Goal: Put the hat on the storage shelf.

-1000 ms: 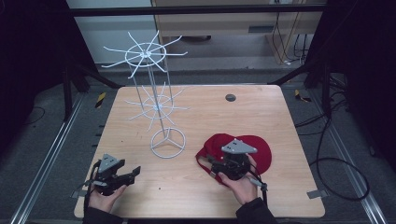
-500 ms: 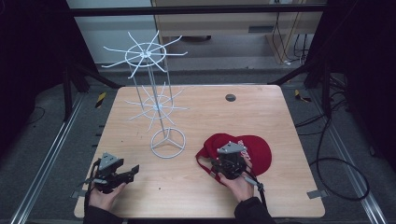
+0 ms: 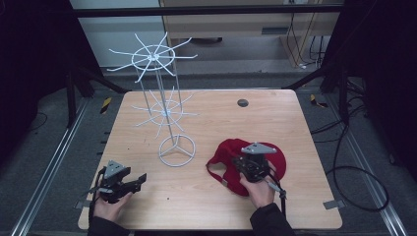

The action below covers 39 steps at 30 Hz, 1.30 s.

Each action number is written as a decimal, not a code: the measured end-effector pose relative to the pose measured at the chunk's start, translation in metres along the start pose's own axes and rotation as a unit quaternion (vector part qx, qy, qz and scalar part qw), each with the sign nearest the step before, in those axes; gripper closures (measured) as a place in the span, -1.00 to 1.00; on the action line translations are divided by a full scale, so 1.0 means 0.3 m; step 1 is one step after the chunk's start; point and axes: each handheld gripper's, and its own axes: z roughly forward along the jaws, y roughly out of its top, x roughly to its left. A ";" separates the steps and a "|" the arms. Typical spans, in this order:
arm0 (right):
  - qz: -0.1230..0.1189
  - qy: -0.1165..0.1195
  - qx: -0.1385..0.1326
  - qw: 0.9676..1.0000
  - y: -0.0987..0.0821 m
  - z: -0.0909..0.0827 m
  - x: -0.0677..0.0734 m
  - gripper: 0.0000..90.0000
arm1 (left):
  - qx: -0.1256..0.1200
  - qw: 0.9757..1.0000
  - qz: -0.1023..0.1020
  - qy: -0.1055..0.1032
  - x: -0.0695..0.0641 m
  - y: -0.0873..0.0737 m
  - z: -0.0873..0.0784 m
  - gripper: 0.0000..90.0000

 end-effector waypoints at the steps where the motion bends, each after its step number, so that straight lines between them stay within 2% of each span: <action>1: 0.004 0.000 -0.005 1.000 0.007 -0.011 -0.005 0.84 | 0.000 1.000 0.000 0.001 -0.001 0.001 0.002 -0.36; 5: 0.030 0.005 -0.041 0.999 0.041 -0.063 -0.043 0.84 | -0.001 1.000 0.000 -0.002 -0.004 0.004 0.008 -0.36; 6: 0.045 0.010 -0.059 0.997 0.051 -0.085 -0.060 0.84 | 0.001 1.000 0.000 -0.002 -0.005 0.004 0.009 -0.36; 11: 0.075 0.021 -0.098 0.992 0.079 -0.140 -0.096 0.84 | -0.001 1.000 0.001 -0.003 -0.005 0.003 0.007 -0.36; 16: 0.081 0.022 -0.141 0.986 0.130 -0.202 -0.117 0.84 | -0.001 1.000 0.004 -0.002 -0.007 0.004 0.008 -0.35; 19: 0.090 0.031 -0.166 0.982 0.162 -0.230 -0.122 0.84 | 0.000 1.000 0.005 -0.001 -0.008 0.004 0.009 -0.35; 21: 0.094 0.038 -0.182 0.978 0.188 -0.246 -0.117 0.84 | 0.001 1.000 0.006 -0.001 -0.009 0.004 0.008 -0.35; 26: 0.091 0.047 -0.214 0.972 0.252 -0.283 -0.096 0.84 | -0.001 1.000 0.006 -0.003 -0.009 0.004 0.009 -0.35; 36: 0.085 0.035 -0.271 0.958 0.391 -0.361 -0.069 0.84 | -0.002 1.000 0.007 -0.002 -0.008 0.004 0.007 -0.35; 39: 0.083 0.028 -0.281 0.956 0.423 -0.379 -0.067 0.84 | -0.003 1.000 0.006 -0.002 -0.009 0.004 0.008 -0.35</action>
